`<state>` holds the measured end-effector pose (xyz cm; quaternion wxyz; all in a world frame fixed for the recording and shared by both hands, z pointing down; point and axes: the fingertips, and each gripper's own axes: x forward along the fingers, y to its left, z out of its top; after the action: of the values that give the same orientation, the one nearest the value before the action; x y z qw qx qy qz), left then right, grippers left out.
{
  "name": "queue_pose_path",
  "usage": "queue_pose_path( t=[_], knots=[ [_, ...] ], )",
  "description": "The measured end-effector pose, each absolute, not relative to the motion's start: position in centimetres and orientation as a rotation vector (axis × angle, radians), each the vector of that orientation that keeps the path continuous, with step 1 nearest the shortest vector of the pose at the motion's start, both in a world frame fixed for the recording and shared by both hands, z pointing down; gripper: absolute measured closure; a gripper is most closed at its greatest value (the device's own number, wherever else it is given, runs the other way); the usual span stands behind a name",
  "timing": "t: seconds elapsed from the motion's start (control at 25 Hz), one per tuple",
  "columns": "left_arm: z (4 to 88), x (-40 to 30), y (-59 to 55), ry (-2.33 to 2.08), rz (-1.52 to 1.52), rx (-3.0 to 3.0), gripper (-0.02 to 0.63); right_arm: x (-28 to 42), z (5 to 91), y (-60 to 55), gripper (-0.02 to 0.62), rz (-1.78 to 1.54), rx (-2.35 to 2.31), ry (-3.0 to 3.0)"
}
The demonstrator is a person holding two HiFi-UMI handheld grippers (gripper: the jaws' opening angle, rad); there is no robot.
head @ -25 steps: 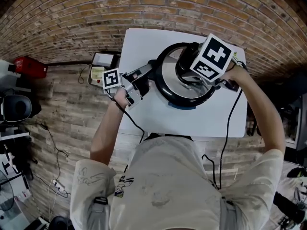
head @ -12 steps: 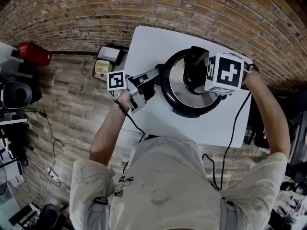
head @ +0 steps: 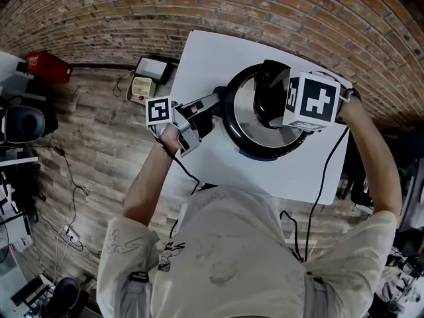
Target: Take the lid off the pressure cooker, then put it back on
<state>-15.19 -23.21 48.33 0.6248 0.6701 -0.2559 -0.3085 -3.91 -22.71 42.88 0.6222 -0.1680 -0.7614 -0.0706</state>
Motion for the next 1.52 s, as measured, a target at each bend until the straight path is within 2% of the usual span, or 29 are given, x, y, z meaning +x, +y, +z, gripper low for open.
queue_pose_path(
  t=[0.76,0.8,0.84,1.24,1.52],
  knots=[
    [48.4,-15.1,-23.1,-0.644,-0.664,1.584,0.525,-3.8,42.8,-22.5,0.27,-0.144,-0.388,-1.845],
    [48.4,-15.2,-23.0,-0.663,-0.65,1.6,0.511,-3.7,42.8,-22.5,0.215,-0.131,-0.385,-1.855],
    [48.4,-15.4,-23.0,-0.686,-0.641,1.613,0.501,-3.6,42.7,-22.5,0.206,-0.119,-0.377,-1.868],
    [46.7,-21.6,-22.0,-1.165,-0.496,1.767,0.474,-3.2,38.6,-23.1,0.199,-0.026,-0.145,-2.239],
    [42.9,-24.5,-20.4,-1.644,-0.369,1.911,0.474,-1.3,35.2,-23.7,0.201,0.016,0.216,-2.565]
  ],
)
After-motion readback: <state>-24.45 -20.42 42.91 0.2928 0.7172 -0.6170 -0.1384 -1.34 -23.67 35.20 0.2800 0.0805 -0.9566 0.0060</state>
